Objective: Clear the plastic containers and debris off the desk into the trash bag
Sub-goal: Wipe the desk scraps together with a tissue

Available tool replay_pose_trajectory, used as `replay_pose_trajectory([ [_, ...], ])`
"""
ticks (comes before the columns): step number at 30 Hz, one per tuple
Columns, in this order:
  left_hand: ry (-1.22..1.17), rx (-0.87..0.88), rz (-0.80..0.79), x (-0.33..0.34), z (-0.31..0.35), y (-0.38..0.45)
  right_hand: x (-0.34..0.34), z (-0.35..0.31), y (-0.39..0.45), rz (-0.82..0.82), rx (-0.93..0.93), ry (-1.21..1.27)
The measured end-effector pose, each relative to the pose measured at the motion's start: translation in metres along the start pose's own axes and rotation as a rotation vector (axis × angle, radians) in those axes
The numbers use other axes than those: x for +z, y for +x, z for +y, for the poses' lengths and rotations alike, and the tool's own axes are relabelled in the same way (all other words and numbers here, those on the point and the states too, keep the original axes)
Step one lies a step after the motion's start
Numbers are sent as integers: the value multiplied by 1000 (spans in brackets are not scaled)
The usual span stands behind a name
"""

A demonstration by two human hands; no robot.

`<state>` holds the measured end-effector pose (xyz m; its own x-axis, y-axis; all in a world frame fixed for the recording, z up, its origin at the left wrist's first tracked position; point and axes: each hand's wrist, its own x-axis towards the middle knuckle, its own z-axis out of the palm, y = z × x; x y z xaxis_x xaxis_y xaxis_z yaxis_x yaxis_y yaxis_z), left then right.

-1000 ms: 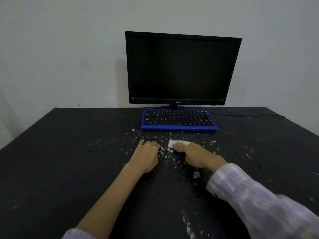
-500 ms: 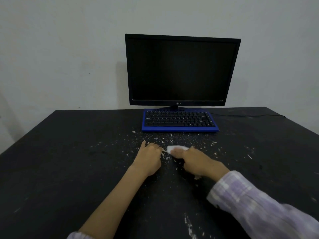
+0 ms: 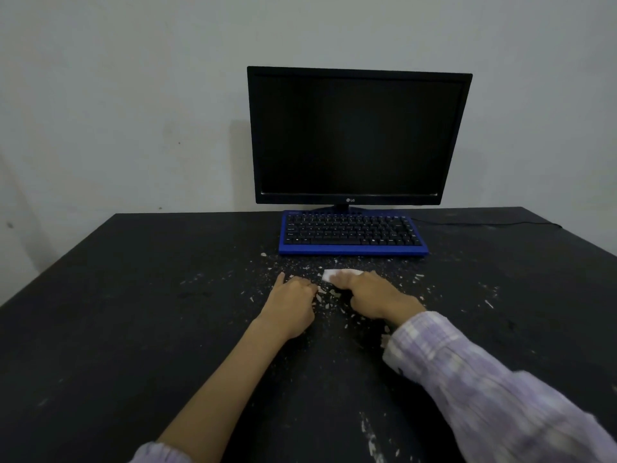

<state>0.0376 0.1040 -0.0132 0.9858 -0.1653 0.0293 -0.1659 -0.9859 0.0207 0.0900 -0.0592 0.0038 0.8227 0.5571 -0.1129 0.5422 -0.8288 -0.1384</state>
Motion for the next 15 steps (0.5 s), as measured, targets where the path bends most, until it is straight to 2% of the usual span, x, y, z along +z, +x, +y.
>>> replay_pose_trajectory([
  [5, -7, -1, 16, 1, -4, 1, 10, 3, -31, -13, -120, -31],
  [10, 4, 4, -2, 0, -2, 1, -6, 12, -32, 27, 20, -132],
  [15, 34, -11, 13, -1, 3, -3, 7, -15, -38, 78, -14, -76],
])
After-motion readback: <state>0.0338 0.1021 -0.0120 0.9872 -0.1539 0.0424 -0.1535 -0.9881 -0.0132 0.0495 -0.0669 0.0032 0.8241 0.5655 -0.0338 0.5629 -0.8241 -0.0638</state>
